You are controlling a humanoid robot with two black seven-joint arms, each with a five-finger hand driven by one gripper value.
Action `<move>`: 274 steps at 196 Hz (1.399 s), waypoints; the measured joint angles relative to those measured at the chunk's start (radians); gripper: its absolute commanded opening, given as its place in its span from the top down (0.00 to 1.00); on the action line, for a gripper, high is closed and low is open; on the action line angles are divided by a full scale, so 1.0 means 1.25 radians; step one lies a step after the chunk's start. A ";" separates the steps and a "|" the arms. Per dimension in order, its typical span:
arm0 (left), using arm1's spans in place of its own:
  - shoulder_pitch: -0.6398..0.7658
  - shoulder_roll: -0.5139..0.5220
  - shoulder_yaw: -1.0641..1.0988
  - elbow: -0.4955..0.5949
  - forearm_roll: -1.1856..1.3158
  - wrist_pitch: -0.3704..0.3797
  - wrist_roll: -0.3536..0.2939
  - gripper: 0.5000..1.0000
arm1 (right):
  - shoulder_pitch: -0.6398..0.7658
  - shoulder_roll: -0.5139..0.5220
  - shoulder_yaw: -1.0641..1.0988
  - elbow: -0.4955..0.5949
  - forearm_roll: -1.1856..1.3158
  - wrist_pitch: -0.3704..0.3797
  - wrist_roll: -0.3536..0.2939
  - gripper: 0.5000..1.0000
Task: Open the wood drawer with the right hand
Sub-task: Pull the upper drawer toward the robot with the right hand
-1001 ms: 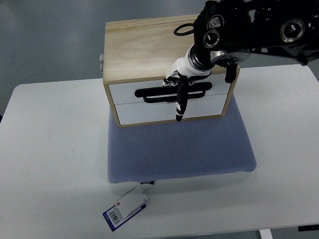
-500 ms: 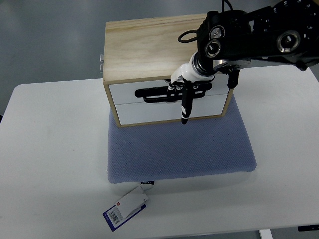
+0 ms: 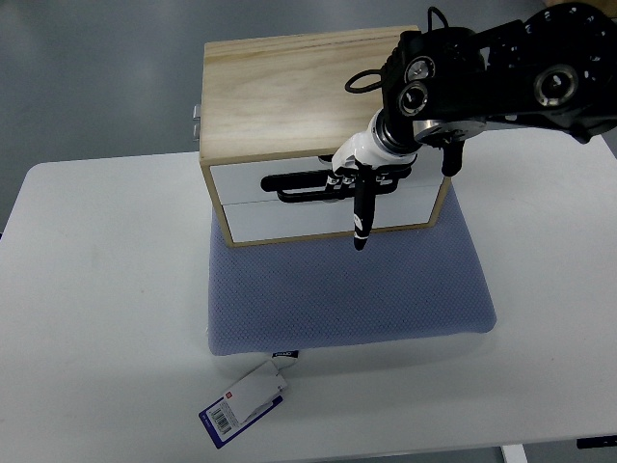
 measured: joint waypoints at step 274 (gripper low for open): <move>0.000 0.000 0.000 0.002 0.000 0.001 0.000 0.00 | 0.075 -0.066 0.048 0.116 0.042 0.164 0.000 0.11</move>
